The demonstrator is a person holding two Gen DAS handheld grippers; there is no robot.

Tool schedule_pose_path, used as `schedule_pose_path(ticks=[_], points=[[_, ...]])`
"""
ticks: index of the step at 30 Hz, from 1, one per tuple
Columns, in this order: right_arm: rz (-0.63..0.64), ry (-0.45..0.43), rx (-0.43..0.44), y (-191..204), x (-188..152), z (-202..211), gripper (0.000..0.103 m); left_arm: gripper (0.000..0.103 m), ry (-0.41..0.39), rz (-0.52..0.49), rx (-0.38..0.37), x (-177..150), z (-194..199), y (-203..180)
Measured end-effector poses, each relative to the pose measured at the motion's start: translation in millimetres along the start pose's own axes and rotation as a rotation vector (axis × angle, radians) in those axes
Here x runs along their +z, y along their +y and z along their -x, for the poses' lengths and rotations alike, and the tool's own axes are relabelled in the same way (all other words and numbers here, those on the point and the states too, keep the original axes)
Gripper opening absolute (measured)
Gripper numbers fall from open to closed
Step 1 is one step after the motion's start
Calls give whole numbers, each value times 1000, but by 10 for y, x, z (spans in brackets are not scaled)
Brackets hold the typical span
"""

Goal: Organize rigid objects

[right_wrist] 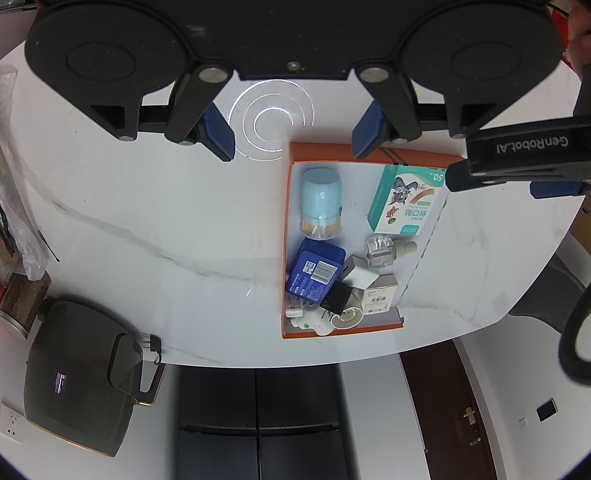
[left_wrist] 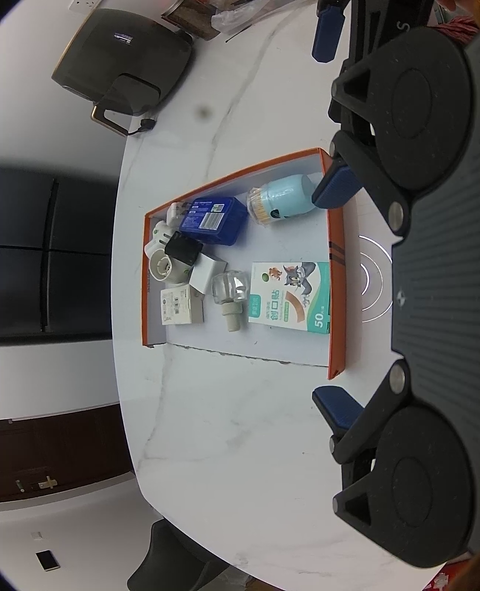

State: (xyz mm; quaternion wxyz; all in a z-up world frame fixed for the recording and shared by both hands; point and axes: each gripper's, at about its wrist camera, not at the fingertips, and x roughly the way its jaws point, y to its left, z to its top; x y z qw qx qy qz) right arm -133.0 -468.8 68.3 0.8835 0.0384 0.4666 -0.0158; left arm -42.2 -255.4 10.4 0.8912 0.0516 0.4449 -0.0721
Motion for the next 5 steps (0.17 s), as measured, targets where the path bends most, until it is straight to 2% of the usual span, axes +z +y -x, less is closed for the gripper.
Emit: schedule_pose_path(ticks=[5], points=[[-2, -2, -2, -20, -24, 17, 83, 103, 0, -4, 1, -7, 5, -33]])
